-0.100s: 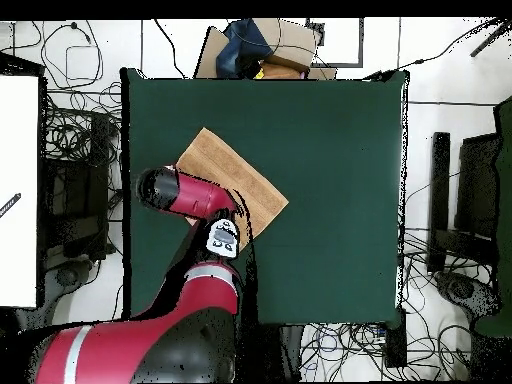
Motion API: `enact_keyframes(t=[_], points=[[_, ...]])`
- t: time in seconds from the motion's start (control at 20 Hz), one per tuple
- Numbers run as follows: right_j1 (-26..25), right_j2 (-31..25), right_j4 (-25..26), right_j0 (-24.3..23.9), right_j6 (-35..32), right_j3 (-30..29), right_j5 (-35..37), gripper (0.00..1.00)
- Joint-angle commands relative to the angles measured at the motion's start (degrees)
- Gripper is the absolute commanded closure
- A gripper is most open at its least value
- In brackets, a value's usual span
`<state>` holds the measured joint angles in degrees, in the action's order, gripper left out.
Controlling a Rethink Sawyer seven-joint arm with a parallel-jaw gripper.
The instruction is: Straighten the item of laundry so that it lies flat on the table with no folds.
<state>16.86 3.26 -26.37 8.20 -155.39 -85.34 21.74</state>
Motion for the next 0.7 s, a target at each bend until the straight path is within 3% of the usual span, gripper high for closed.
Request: enact_keyframes(t=[0.05, 0.45, 0.7], points=[[-9.2, -2.0, 1.1, 2.0, -6.1, 1.1, -8.9, 0.00], [-13.4, -0.7, 1.5, 2.8, -5.0, 3.9, -9.8, 0.00], [-9.6, -3.0, 1.8, 0.2, -4.0, 0.4, -8.9, 0.00]])
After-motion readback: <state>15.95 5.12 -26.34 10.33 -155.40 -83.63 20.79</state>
